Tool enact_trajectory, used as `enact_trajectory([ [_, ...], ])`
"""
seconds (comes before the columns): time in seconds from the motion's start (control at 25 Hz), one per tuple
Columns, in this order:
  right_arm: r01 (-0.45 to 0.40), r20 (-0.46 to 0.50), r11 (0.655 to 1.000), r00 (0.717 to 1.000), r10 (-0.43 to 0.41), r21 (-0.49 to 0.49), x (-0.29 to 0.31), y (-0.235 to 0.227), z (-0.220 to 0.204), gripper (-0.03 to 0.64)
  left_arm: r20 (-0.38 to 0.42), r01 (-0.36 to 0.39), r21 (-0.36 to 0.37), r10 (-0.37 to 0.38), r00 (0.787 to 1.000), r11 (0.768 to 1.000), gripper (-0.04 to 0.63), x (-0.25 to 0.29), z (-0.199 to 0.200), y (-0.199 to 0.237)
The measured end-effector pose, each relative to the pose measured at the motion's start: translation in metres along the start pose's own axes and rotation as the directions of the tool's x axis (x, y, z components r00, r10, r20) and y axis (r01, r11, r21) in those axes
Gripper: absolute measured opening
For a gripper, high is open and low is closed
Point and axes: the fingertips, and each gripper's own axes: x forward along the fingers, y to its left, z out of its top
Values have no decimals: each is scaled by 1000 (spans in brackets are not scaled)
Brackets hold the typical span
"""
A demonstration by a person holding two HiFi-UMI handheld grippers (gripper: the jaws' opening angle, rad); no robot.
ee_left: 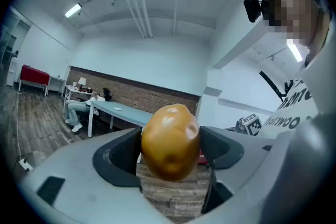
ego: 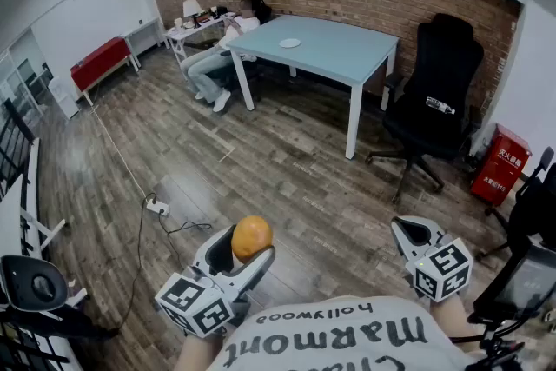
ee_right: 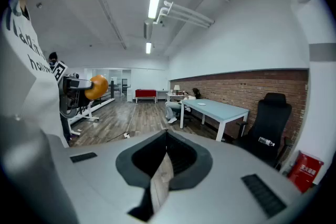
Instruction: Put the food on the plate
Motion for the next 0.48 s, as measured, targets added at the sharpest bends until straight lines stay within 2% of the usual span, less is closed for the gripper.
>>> enact_trajectory([
  [0.28,-17,-7,1000,1000,17,6,5,7,-1,9,-5,3,10,-3,1000,1000,350,0,2,3],
  [0.48,-35,23,998,999,34,45,11,6,-1,9,-10,-11,5,11,1000,1000,350,1,-1,11],
])
